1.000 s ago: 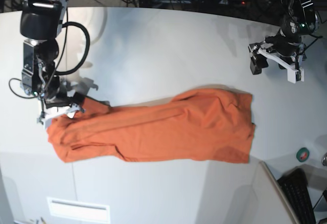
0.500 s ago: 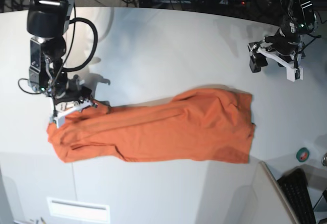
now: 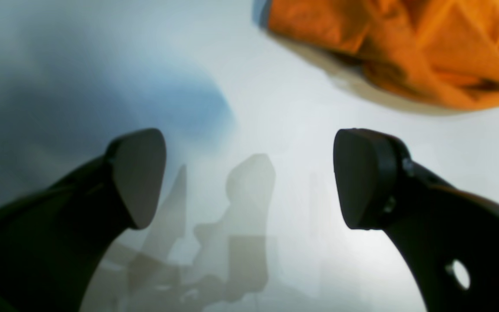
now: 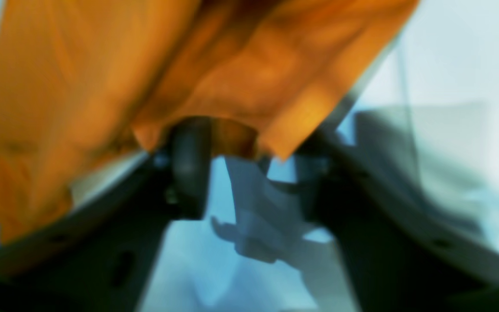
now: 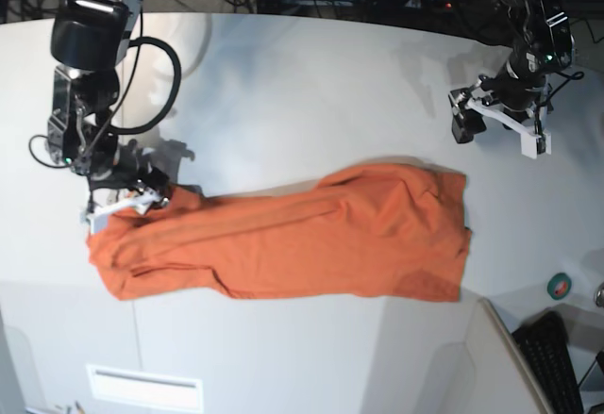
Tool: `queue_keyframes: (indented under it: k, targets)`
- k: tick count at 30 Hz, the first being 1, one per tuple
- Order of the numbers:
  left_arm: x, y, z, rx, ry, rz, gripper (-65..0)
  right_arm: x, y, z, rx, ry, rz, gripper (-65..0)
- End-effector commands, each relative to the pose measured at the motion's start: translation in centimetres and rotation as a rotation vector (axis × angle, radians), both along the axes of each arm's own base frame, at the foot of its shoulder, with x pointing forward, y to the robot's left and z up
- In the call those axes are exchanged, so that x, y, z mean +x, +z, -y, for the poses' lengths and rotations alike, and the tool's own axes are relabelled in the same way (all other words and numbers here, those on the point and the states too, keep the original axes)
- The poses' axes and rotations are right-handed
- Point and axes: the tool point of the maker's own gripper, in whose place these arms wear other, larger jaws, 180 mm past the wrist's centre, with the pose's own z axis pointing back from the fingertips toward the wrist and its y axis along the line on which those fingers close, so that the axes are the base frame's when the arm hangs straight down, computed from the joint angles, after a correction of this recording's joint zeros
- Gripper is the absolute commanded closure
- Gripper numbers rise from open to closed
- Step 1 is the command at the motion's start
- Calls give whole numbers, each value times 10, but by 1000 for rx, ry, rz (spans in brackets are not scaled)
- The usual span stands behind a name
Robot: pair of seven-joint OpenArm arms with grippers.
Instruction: Layout the t-shirt on the table in an organized manner, then fold the t-shirt properly
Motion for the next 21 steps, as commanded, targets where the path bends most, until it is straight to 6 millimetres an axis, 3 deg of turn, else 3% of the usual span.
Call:
queue_keyframes:
  k: [1,12,14,17,21]
  targets:
    - [6,9,-7,23,-6,32,-578,-3,-2,14,-30,-26,-26,-354]
    - [6,10,-7,23,-6,33,-578,-1,0,15,-30,-26,-19,-314]
    - [6,10,-7,23,-6,33,-578,-1,0,17,-29,-30,-19,-231]
    - [6,9,-7,23,-6,32,-578,-1,-1,17,-30,-34,-22,-12]
    - [12,10,-6,11,1,43,-578,-1,-1,17,-30,-35,-23,0]
